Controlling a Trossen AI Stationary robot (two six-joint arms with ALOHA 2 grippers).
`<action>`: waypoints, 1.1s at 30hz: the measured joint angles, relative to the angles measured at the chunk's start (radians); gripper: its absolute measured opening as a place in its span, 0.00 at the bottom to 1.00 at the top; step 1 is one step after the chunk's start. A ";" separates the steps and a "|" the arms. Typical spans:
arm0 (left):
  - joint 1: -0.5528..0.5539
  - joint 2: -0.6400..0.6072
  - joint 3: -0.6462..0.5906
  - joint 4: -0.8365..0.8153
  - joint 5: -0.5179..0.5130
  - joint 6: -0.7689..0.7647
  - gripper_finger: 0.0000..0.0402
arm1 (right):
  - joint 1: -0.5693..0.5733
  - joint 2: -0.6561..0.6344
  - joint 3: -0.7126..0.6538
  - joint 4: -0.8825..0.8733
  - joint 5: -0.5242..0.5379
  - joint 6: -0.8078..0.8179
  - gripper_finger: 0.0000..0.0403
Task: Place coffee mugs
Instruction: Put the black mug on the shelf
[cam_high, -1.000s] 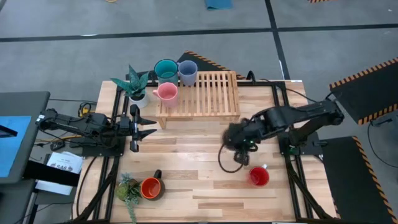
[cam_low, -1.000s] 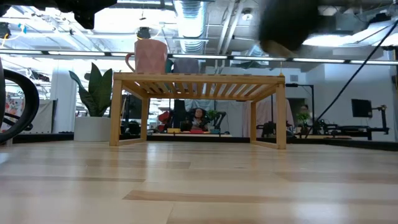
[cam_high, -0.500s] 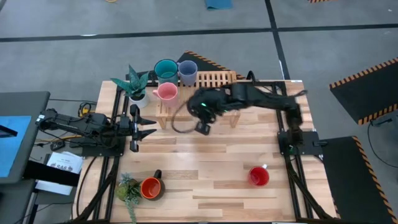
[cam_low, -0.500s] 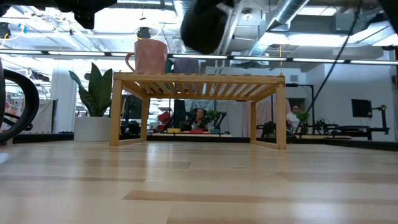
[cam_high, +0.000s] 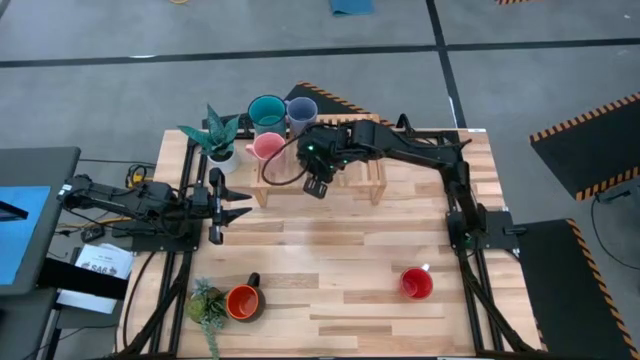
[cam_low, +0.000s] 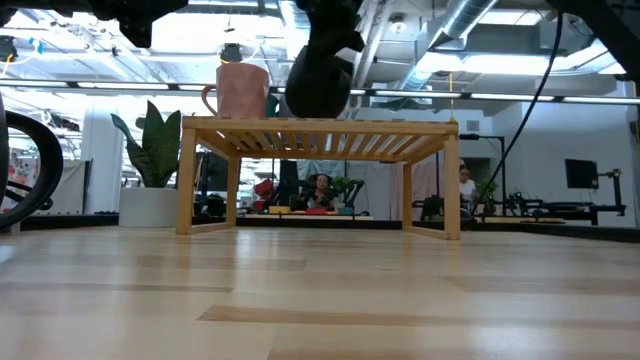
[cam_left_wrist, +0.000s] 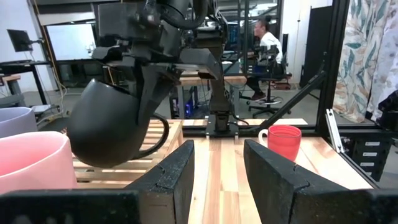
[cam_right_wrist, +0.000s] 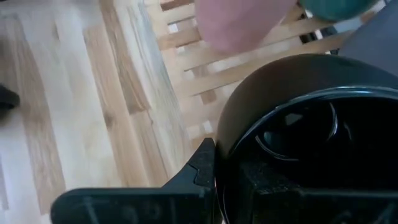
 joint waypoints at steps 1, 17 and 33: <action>0.000 0.000 0.000 0.000 0.000 0.000 0.31 | 0.000 0.004 0.000 -0.005 -0.003 -0.001 0.10; 0.000 0.000 0.000 0.000 0.000 -0.002 0.31 | -0.004 0.023 -0.001 0.092 -0.013 -0.060 0.24; 0.000 0.000 0.000 0.000 0.001 -0.004 0.31 | -0.006 0.021 0.019 0.134 0.007 -0.103 0.45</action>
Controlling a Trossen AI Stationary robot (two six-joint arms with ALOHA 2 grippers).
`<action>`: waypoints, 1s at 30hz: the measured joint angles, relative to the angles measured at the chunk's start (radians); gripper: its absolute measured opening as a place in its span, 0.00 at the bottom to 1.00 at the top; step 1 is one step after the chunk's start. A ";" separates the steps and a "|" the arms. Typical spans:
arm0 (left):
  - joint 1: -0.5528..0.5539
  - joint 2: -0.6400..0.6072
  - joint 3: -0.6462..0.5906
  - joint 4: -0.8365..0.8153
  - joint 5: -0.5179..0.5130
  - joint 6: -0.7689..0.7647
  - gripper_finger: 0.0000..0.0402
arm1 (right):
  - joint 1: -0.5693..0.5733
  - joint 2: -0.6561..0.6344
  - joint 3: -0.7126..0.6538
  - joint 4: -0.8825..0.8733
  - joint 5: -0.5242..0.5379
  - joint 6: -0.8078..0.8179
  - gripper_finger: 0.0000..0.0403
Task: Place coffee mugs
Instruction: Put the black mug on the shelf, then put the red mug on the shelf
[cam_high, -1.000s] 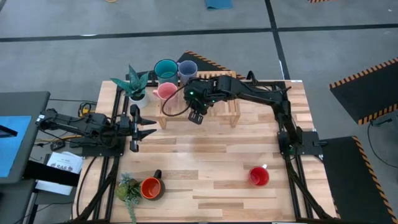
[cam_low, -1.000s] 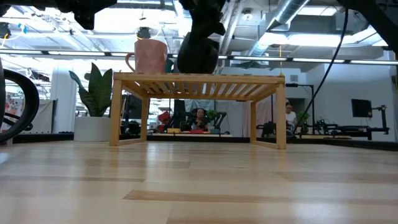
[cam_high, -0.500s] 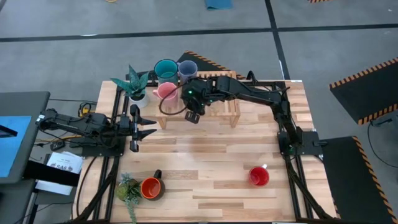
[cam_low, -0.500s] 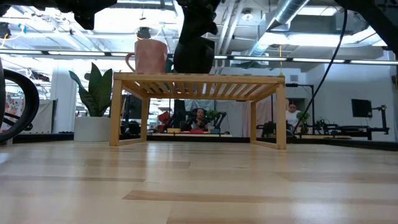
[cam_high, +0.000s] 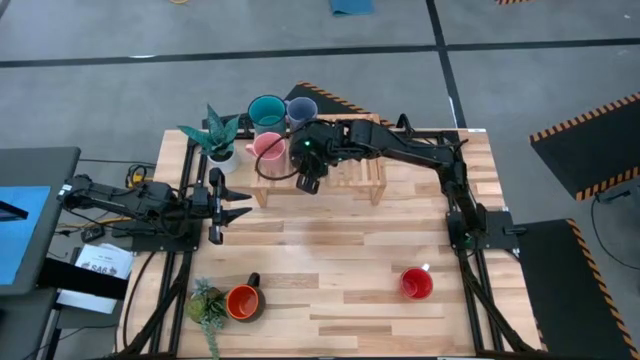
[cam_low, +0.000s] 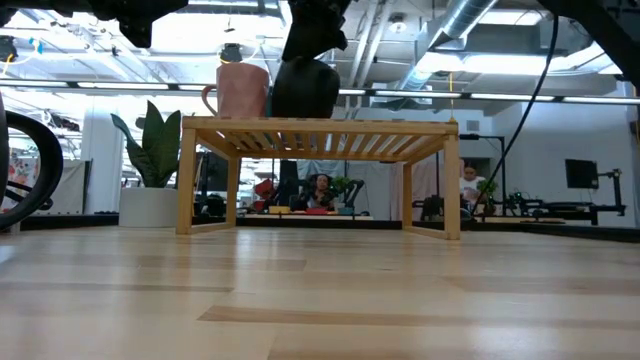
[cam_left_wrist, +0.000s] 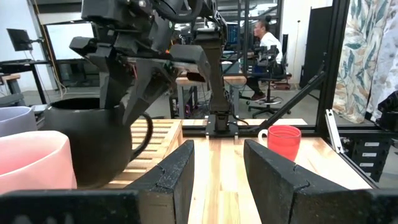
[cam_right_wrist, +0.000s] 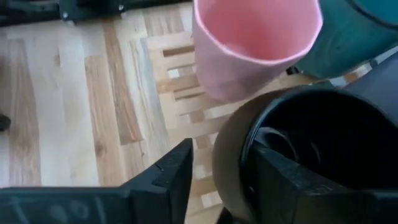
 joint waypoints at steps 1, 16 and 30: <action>0.000 0.000 0.000 0.000 0.000 0.000 0.31 | 0.000 0.000 0.000 -0.004 0.001 -0.002 0.47; 0.000 0.000 0.000 -0.001 0.000 0.000 0.31 | -0.027 -0.070 -0.001 -0.037 0.008 -0.050 0.52; 0.000 0.000 0.000 -0.028 0.000 0.005 0.31 | 0.012 -0.294 -0.153 -0.286 0.001 0.014 0.52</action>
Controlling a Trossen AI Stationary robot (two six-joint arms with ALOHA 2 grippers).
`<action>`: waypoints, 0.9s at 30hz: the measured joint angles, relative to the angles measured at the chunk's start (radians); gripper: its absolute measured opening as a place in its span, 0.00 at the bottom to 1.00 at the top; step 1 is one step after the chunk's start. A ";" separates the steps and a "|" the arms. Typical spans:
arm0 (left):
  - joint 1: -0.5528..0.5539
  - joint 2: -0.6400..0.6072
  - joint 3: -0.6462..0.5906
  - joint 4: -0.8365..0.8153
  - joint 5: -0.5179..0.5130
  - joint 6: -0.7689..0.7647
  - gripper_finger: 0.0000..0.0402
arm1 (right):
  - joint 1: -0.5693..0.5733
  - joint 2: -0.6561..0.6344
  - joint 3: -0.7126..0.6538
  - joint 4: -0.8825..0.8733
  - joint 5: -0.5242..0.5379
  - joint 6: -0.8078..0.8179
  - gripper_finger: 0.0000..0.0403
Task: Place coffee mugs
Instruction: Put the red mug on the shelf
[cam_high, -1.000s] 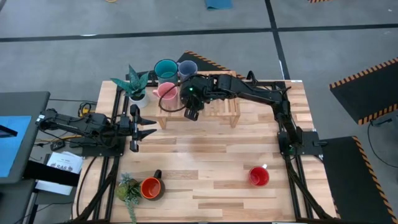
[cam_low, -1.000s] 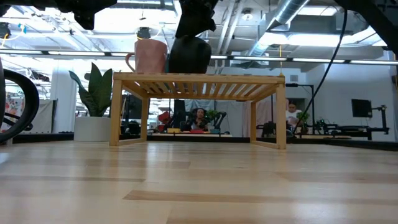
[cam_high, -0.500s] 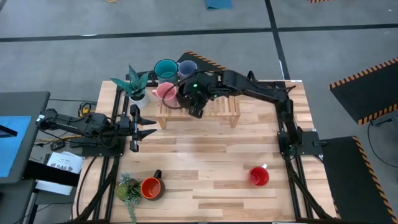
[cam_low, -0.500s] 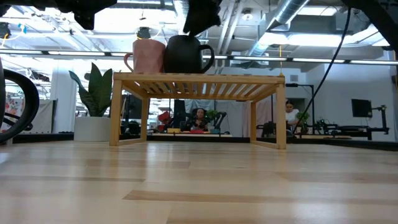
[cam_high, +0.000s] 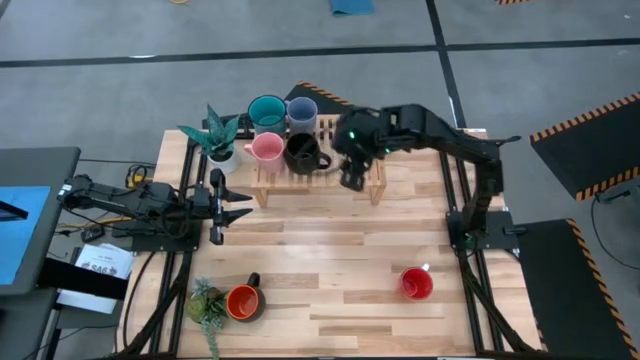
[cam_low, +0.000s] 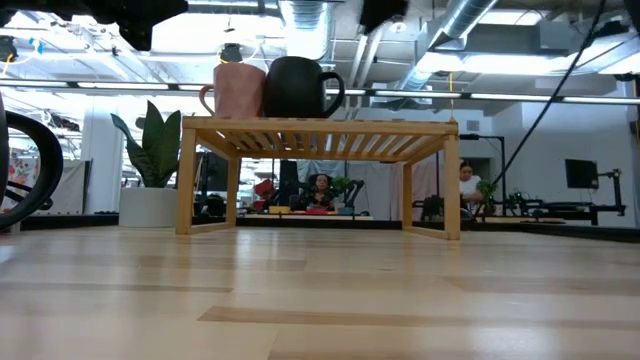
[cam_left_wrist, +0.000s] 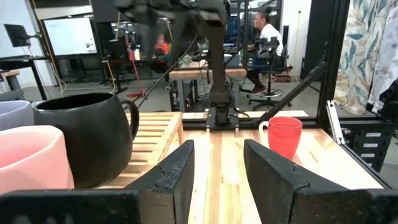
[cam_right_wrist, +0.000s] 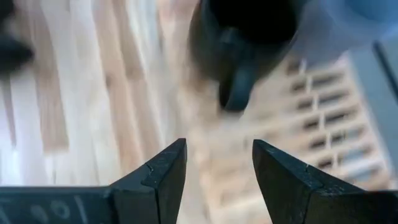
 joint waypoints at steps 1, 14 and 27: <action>0.000 0.000 0.000 -0.001 0.000 0.000 0.31 | 0.011 -0.026 -0.053 0.010 0.007 0.012 0.52; 0.000 0.000 0.000 0.003 0.000 0.029 0.31 | 0.109 -0.646 -1.019 0.531 0.098 0.201 0.52; 0.000 0.000 0.000 0.005 0.000 0.029 0.31 | 0.195 -0.957 -1.365 0.982 0.090 0.202 0.52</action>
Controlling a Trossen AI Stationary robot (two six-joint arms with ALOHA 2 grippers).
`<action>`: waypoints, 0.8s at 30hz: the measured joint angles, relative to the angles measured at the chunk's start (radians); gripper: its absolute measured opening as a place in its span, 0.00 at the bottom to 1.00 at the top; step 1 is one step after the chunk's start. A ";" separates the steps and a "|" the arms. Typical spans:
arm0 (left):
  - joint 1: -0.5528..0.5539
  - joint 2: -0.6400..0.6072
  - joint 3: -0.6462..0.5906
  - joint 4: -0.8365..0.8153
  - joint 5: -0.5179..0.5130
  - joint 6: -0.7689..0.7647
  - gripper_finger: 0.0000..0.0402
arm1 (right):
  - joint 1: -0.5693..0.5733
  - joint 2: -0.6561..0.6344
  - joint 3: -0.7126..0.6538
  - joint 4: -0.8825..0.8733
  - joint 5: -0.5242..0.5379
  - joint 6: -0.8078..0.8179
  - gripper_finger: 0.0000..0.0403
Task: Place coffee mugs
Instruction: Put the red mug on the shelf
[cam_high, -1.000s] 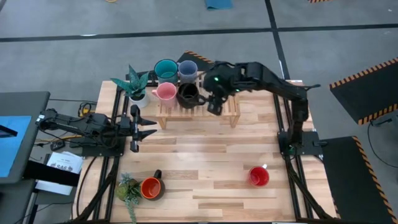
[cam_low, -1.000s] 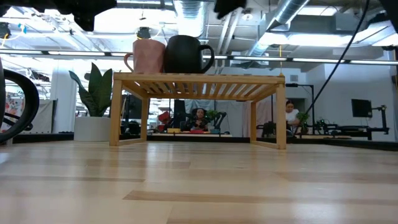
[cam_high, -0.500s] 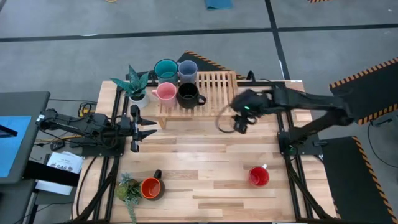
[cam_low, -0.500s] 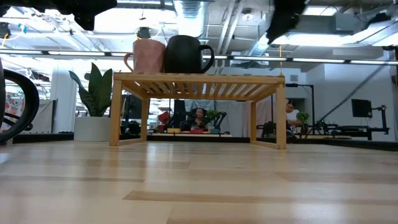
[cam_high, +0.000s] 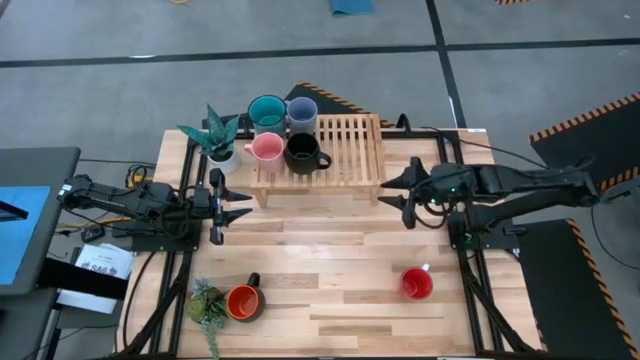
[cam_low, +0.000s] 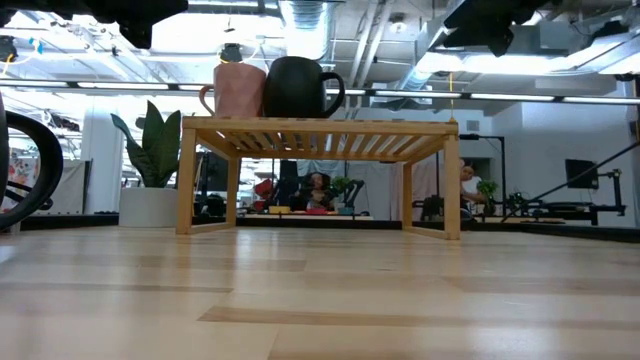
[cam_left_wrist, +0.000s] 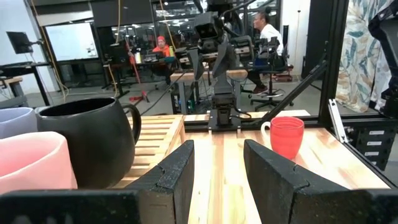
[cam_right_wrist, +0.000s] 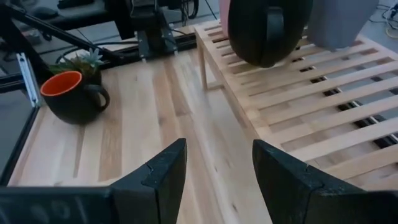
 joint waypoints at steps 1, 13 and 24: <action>0.000 0.000 0.000 0.000 0.000 0.000 0.31 | 0.000 0.001 0.000 0.000 0.000 0.000 0.52; 0.000 0.000 0.000 -0.006 0.000 0.001 0.31 | 0.036 0.180 0.040 -0.098 -0.246 0.262 0.52; 0.000 0.000 0.000 -0.009 0.000 0.001 0.31 | 0.325 0.325 0.083 -0.430 -0.350 0.571 0.52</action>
